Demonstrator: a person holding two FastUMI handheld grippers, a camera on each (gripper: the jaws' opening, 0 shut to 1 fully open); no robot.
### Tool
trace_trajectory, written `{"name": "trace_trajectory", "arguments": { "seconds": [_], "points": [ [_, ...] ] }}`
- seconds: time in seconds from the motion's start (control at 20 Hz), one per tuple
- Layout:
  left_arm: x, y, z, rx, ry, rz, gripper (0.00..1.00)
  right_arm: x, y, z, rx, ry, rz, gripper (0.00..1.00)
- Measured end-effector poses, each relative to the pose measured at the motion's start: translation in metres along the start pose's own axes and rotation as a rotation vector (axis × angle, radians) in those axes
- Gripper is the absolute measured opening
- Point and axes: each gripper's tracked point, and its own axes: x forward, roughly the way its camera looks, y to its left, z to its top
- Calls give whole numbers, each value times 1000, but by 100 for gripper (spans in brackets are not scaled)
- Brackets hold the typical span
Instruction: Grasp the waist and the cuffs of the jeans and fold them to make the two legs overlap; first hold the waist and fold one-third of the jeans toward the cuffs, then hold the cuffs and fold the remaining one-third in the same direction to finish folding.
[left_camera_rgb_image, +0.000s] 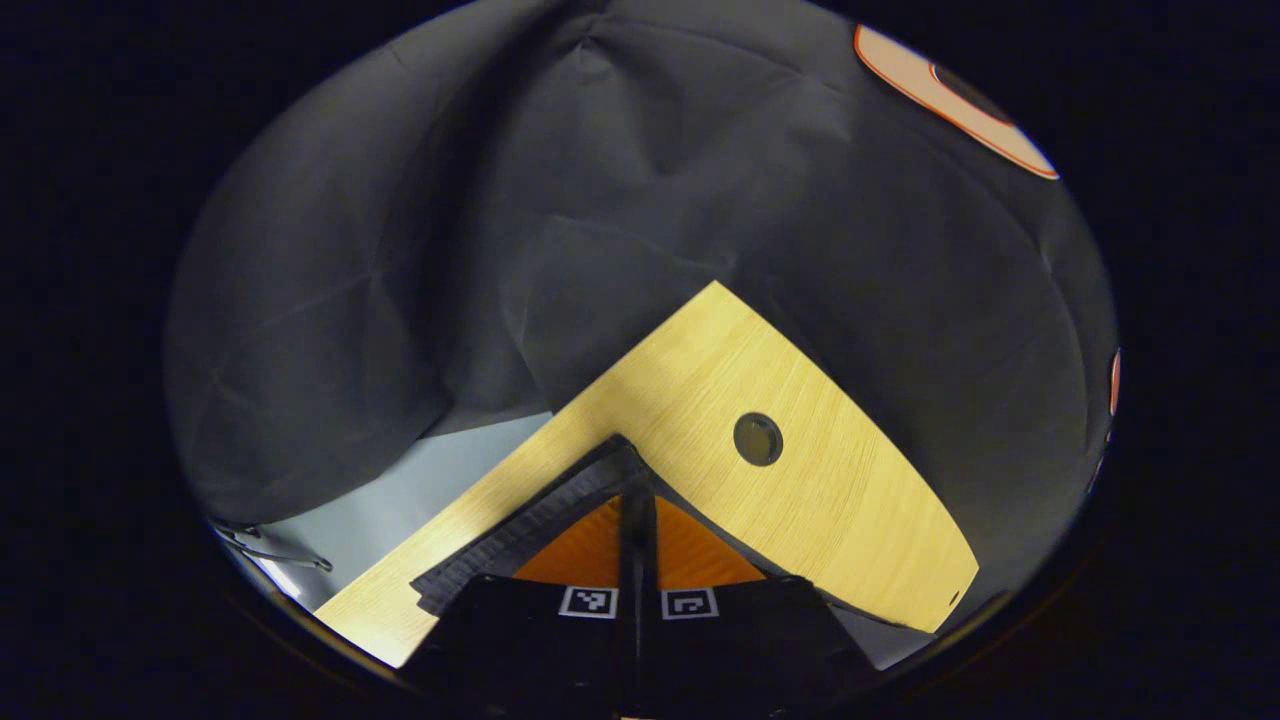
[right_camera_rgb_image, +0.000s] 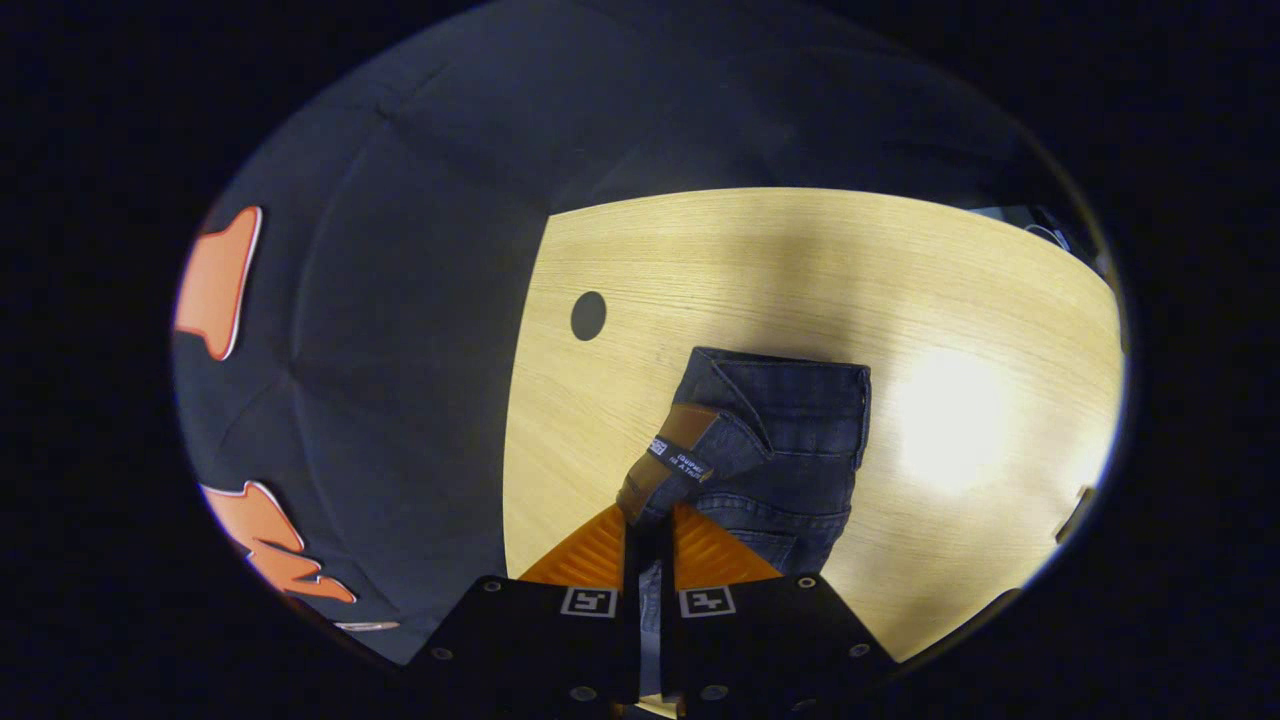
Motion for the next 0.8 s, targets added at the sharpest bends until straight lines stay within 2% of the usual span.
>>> {"name": "trace_trajectory", "arguments": {
  "seconds": [0.05,0.1,0.2,0.25,0.3,0.35,0.4,0.45,0.55,0.8],
  "points": [
    [-1,0,-1,6,2,14,6,1,4,-3,-5,8,8,8],
    [-2,-3,-2,6,2,12,14,-1,6,-4,-23,7,18,10],
    [-14,-8,-4,28,2,-2,48,-13,7,2,-53,-16,36,31],
    [-10,-12,-5,60,-9,-10,65,-18,9,5,-63,-25,43,31],
    [-15,-14,-6,102,-20,-15,82,-24,8,8,-78,-42,47,48],
    [-18,-18,-6,142,-38,-22,82,-27,1,12,-104,-60,39,51],
    [-25,-23,-6,186,-51,-27,90,-31,-6,14,-127,-77,21,55],
    [-26,-28,-8,212,-71,-38,98,-34,-12,14,-154,-83,3,76],
    [-47,-45,-12,266,-111,-83,99,-35,-30,13,-211,-95,-49,85],
    [-123,-83,-12,381,-278,-216,99,-33,-61,4,-330,-105,-148,94]
  ]
}}
